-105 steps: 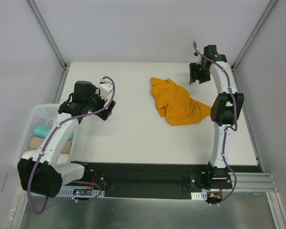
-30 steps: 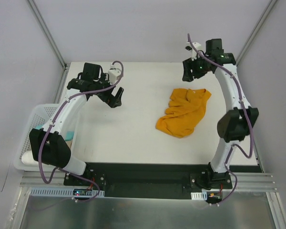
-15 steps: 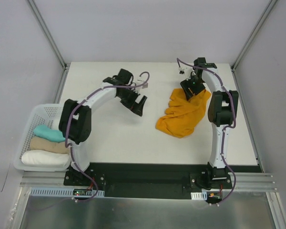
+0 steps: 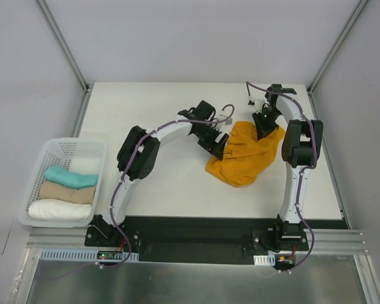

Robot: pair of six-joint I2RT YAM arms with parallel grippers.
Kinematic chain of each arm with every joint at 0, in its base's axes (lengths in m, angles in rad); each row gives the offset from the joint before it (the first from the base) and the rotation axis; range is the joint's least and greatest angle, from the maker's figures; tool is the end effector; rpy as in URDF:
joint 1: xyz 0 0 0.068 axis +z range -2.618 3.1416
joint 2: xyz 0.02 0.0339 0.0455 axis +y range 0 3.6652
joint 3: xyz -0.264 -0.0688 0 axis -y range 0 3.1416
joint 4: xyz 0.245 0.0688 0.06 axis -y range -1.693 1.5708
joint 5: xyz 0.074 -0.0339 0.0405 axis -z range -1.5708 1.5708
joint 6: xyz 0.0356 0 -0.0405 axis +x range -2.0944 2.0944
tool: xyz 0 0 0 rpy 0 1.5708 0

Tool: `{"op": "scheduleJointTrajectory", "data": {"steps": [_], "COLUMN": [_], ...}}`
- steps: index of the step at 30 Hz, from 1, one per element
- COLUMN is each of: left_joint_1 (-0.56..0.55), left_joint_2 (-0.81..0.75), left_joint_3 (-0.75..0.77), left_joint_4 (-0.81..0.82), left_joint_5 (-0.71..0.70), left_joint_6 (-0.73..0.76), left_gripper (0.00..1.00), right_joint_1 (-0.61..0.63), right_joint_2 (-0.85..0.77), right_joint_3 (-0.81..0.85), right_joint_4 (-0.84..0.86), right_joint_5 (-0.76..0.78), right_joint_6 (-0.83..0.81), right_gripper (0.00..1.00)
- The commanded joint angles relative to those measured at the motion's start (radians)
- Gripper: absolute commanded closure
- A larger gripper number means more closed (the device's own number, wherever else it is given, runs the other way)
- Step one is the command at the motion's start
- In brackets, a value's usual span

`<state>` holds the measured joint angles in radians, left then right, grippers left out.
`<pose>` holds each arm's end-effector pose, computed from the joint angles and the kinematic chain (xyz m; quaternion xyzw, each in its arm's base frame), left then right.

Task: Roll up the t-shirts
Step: Flatten out the T-shirt at the center of the board.

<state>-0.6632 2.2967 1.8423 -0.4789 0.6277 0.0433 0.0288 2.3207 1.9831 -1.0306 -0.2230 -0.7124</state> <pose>0.3834 -0.3261 0.1747 0.4032 0.8140 -0.3701 0.1944 0.4724 0.0215 0.1757 -0.3686 0.9175 0.0706 0.1318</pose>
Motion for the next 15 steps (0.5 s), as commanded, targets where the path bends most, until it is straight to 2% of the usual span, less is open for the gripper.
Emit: {"op": "scheduleJointTrajectory", "data": {"steps": [1, 4, 5, 6, 10, 13, 15], "left_joint_1": [-0.042, -0.036, -0.029, -0.020, 0.053, 0.132, 0.183], "left_joint_2": [0.038, -0.008, -0.026, -0.049, -0.221, -0.304, -0.322], "left_joint_3": [0.012, -0.026, -0.041, -0.044, -0.011, 0.113, 0.253], "left_joint_4": [0.002, -0.006, -0.018, -0.023, -0.070, -0.115, -0.151], "left_joint_5": [0.030, 0.056, 0.055, 0.052, -0.008, -0.089, -0.143], "left_joint_6": [0.000, 0.036, 0.044, 0.055, 0.133, 0.220, 0.281], "left_gripper": [0.36, 0.66, 0.95, 1.00, 1.00, 1.00, 1.00], "right_joint_1": [-0.023, -0.026, -0.027, -0.026, -0.058, -0.079, -0.101], "right_joint_2": [-0.078, -0.090, -0.101, -0.109, -0.159, -0.225, -0.271], "right_joint_3": [-0.007, 0.011, 0.026, 0.036, 0.123, 0.190, 0.200], "right_joint_4": [-0.060, -0.063, -0.065, -0.065, -0.059, -0.005, 0.082], "right_joint_5": [-0.059, -0.087, -0.111, -0.125, -0.229, -0.266, -0.297], "right_joint_6": [0.063, 0.070, 0.070, 0.071, 0.083, 0.132, 0.192], "right_gripper": [0.92, 0.94, 0.96, 0.99, 0.99, 0.99, 0.99]}}
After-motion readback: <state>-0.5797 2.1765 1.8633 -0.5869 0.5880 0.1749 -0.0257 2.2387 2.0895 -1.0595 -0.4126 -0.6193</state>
